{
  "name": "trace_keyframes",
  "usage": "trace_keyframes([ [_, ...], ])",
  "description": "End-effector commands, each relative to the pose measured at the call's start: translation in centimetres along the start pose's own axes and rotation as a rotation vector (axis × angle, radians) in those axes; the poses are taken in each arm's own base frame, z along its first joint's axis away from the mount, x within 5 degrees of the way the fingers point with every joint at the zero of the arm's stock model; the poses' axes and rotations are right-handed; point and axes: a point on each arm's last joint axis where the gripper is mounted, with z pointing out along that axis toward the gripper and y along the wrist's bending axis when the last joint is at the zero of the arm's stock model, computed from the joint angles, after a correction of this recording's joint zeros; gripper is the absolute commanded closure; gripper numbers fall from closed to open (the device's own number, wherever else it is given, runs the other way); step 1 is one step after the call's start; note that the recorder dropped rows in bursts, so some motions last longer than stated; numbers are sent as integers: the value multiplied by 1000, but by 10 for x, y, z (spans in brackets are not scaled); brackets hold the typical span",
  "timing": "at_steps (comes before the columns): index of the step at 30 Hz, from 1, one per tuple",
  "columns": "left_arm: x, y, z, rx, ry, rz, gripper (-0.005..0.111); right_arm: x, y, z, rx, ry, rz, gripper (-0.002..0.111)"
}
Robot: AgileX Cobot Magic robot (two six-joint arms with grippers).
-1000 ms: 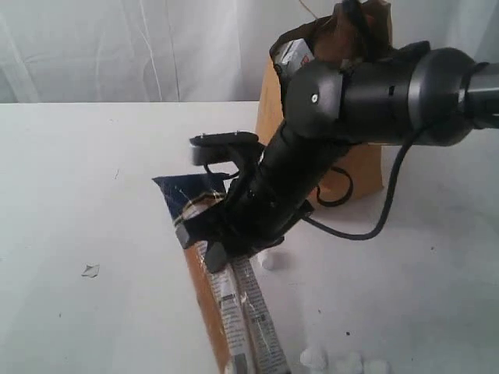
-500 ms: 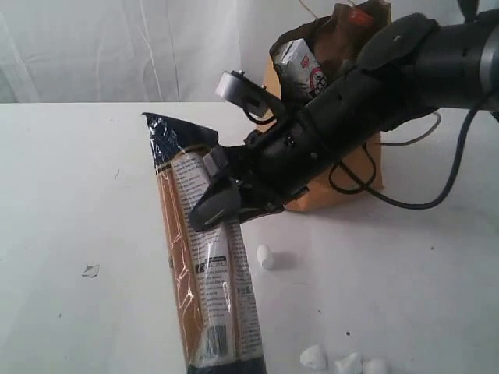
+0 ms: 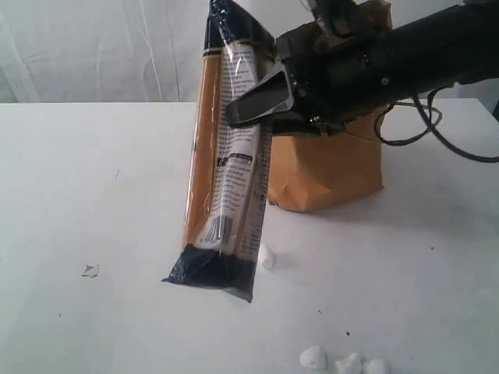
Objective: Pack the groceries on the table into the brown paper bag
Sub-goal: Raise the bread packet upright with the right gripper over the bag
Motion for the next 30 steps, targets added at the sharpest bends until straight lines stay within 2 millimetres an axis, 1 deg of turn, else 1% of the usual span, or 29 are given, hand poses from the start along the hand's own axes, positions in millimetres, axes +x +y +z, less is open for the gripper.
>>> trace_keyframes([
  [1, 2, 1, -1, -11, -1, 94, 107, -8, 30, -21, -96, -117, -29, 108],
  [3, 2, 1, -1, -11, 0, 119, 107, -11, 38, -32, -120, -172, -33, 108],
  [4, 2, 1, -1, -11, 0, 120, 107, -14, 43, -41, -140, -221, -28, 108],
  [5, 2, 1, -1, -11, 0, 120, 107, -16, 43, -44, -145, -240, -23, 108],
  [6, 2, 1, -1, -11, 0, 120, 107, -19, 43, -55, -148, -288, -16, 108],
  [7, 2, 1, -1, -11, 0, 120, 107, -20, 41, -60, -144, -309, -10, 108],
  [8, 2, 1, -1, -11, 0, 120, 107, -22, 36, -71, -126, -344, -1, 108],
  [11, 2, 1, -1, -11, 0, 120, 107, -26, 26, -93, -104, -429, 26, 108],
  [14, 0, 0, -2, 0, -15, 117, 107, -34, 25, -115, -110, -521, 27, 108],
  [17, -6, -1, -16, 26, -107, 106, 107, -43, 29, -141, -71, -594, -19, 108],
  [20, -11, 0, -28, 32, -180, 102, 107, -46, 30, -159, -39, -640, -43, 108],
  [23, -15, 1, -40, 37, -253, 118, 107, -49, 27, -178, -6, -690, -54, 108],
  [26, -18, 0, -51, 65, -330, 116, 107, -53, 17, -195, 18, -747, -79, 108],
  [30, -20, -4, -62, 113, -400, 118, 107, -60, -2, -205, 33, -786, -106, 108],
])
